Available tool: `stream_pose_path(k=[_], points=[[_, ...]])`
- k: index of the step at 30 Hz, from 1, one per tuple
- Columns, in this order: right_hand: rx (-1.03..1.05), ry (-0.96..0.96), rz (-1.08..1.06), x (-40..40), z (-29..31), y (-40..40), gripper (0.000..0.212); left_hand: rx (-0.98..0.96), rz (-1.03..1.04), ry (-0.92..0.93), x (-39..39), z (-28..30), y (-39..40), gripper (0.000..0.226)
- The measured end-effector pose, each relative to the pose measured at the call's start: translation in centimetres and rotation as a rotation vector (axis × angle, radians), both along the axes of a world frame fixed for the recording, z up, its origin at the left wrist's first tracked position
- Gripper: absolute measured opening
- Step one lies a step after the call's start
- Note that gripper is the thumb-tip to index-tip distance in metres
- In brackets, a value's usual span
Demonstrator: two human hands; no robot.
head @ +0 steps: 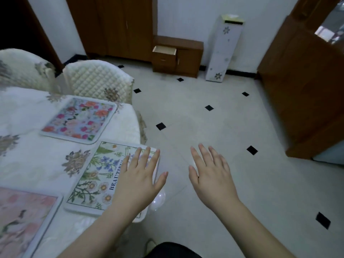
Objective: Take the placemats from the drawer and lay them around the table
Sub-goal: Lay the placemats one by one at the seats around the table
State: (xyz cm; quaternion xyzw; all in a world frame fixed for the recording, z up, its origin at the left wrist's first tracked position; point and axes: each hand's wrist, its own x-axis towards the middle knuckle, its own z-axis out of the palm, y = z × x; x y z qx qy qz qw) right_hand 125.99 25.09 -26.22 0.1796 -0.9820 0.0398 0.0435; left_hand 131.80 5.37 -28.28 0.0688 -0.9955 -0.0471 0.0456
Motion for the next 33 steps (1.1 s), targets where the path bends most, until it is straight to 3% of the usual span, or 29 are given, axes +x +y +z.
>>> stream_pose_path(k=[10, 17, 33], points=[[-0.010, 0.046, 0.269, -5.5, 0.0, -9.0, 0.056, -0.027, 0.194, 0.017, -1.7, -0.9, -6.9, 0.067], [0.007, -0.008, 0.498, -9.8, -1.7, -13.8, 0.056, -0.032, 0.437, 0.006, -1.4, -1.8, -9.5, 0.068], [0.049, -0.174, 1.044, -19.3, -5.7, -18.7, 0.059, -0.070, 0.941, -0.175, -3.2, -2.6, -5.4, 0.066]])
